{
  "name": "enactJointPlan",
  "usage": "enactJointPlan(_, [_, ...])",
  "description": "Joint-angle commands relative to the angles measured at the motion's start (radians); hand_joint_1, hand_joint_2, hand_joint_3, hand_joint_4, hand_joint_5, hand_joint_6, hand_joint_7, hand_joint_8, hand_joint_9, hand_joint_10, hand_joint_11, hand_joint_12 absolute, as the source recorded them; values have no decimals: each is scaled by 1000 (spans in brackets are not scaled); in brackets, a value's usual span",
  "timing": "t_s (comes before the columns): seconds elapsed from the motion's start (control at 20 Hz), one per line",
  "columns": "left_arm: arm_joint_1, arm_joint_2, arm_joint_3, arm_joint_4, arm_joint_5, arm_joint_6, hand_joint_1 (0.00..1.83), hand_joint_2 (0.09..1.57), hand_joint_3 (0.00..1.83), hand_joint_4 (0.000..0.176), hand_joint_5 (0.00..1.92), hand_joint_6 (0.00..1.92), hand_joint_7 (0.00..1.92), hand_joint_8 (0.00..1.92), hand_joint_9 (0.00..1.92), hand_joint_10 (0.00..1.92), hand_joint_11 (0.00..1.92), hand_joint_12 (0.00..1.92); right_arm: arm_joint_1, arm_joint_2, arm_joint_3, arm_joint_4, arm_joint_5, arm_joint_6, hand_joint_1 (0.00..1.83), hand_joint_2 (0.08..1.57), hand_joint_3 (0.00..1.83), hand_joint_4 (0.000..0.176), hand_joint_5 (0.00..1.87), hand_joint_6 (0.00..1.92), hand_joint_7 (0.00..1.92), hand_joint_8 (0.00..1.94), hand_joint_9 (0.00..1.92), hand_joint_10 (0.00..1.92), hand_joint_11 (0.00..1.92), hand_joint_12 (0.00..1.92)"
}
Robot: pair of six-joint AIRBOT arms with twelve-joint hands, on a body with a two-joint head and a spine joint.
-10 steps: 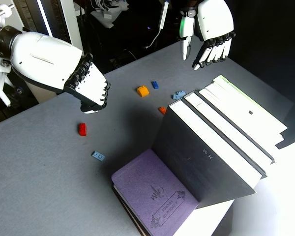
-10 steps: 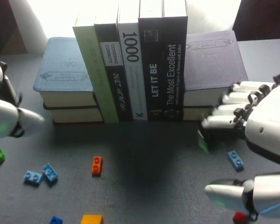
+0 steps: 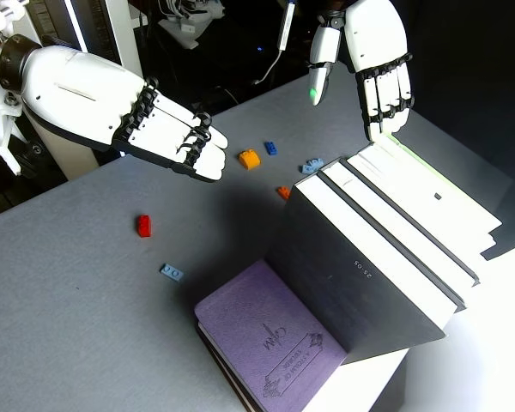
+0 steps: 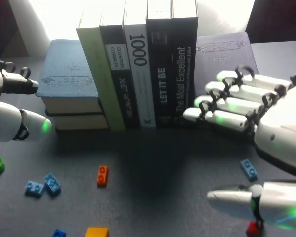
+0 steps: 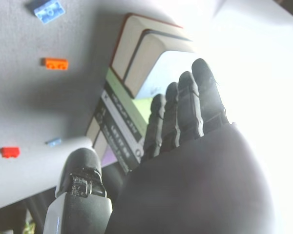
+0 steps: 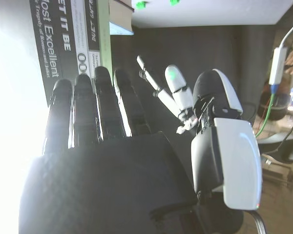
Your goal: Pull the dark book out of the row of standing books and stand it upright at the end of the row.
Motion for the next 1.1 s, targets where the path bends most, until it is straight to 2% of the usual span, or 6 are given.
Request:
enactJointPlan(0.0, [-5,5,2,44,-55,2,0,1245,1,0,105,3,101,2,93,1,0,370,17,4,-1,-23,137,-11,54,1184,17,0,255,100,164,10,71,20,8,5])
enactJointPlan(0.05, [-2,6,3,44,-55,2,0,1243,0,0,106,2,107,2,100,2,0,397,19,-20,0,-23,201,-45,40,1185,14,0,387,150,196,20,83,23,21,14])
enactJointPlan(0.25, [-8,5,2,44,-55,2,0,1246,1,0,114,2,104,1,101,1,0,384,75,-126,24,60,324,-173,41,1192,1,0,527,119,228,7,94,3,0,112])
enactJointPlan(0.35, [-8,5,2,44,-55,2,8,1249,1,0,122,3,112,3,104,3,0,399,107,-165,45,115,352,-190,43,1194,1,0,635,149,250,10,94,2,0,67])
enactJointPlan(0.4, [-5,5,4,44,-55,2,0,1255,2,0,103,1,95,1,90,1,0,362,137,-238,89,117,400,-192,58,1199,2,0,771,174,277,10,88,0,0,4])
enactJointPlan(1.05, [-4,5,5,45,-55,5,0,1251,0,0,128,0,115,1,111,1,0,427,274,-431,292,93,451,-178,76,1191,0,0,862,113,309,4,81,6,0,0])
